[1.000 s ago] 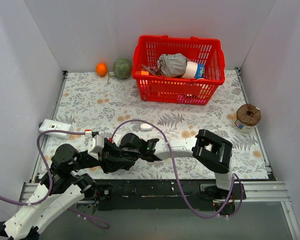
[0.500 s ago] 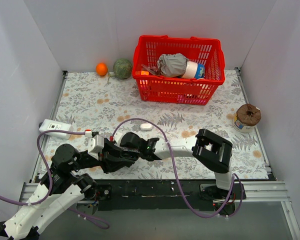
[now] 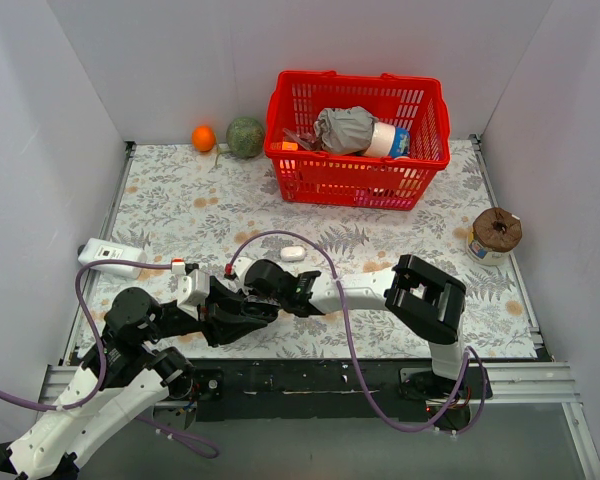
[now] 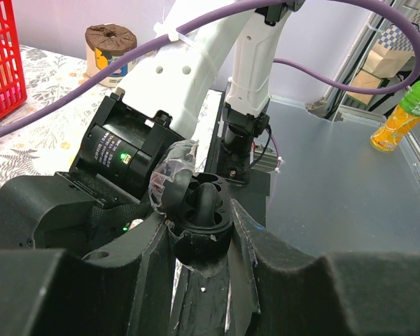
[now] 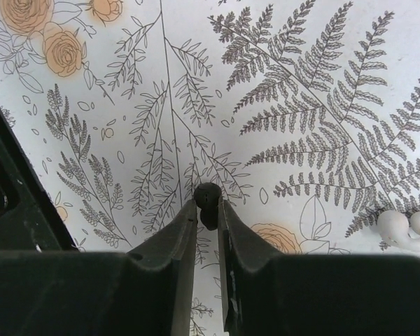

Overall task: Insert the wireless bluetooth earbuds into the charging case
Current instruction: Pick up the earbud from the center of the board.

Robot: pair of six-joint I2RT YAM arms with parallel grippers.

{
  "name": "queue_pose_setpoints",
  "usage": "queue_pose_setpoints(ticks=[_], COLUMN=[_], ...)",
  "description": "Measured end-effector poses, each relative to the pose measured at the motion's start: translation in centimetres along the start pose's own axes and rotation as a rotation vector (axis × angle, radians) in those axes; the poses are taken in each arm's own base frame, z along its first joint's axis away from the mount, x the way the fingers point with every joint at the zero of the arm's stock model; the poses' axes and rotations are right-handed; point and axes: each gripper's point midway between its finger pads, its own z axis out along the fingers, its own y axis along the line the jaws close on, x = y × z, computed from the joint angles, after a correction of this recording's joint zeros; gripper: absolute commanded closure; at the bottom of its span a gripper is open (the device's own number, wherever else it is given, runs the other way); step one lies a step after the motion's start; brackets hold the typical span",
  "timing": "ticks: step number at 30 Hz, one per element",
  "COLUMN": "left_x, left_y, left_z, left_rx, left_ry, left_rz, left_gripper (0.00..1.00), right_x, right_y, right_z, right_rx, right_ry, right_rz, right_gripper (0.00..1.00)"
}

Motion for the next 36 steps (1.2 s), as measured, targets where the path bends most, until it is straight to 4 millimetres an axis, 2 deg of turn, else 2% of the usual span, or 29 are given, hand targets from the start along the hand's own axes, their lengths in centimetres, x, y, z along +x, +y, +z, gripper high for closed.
queue_pose_setpoints(ticks=[4, 7, 20, 23, 27, 31, 33, 36], left_x=[0.1, 0.1, 0.0, 0.0, 0.0, 0.0, 0.0, 0.0], left_y=[0.1, 0.1, 0.1, 0.1, 0.1, 0.3, 0.5, 0.7], left_z=[0.0, 0.0, 0.0, 0.0, 0.1, 0.2, 0.4, 0.8], left_rx=[-0.001, -0.002, -0.001, -0.002, -0.005, -0.007, -0.007, -0.008], left_ry=[0.001, 0.0, -0.003, -0.003, -0.004, -0.001, 0.002, 0.005], left_rz=[-0.001, 0.0, -0.002, -0.002, -0.002, -0.003, -0.004, -0.003], left_gripper=[1.0, 1.0, 1.0, 1.0, 1.0, 1.0, 1.0, 1.0], right_x=[0.1, 0.0, 0.0, 0.3, 0.2, -2.1, -3.7, -5.7], right_y=[-0.2, -0.2, -0.3, -0.6, -1.0, -1.2, -1.7, -3.4], right_z=[0.0, 0.0, 0.0, -0.6, -3.2, -7.4, -10.1, -15.1], right_rx=[0.007, 0.007, 0.012, 0.03, 0.056, 0.072, 0.093, 0.153], right_ry=[0.003, 0.002, 0.001, 0.003, -0.005, -0.088, -0.147, -0.243], right_rz=[0.005, 0.007, 0.008, 0.011, 0.013, 0.019, 0.027, 0.052], right_gripper=[0.88, 0.99, 0.99, 0.99, 0.99, 0.99, 0.99, 0.99])
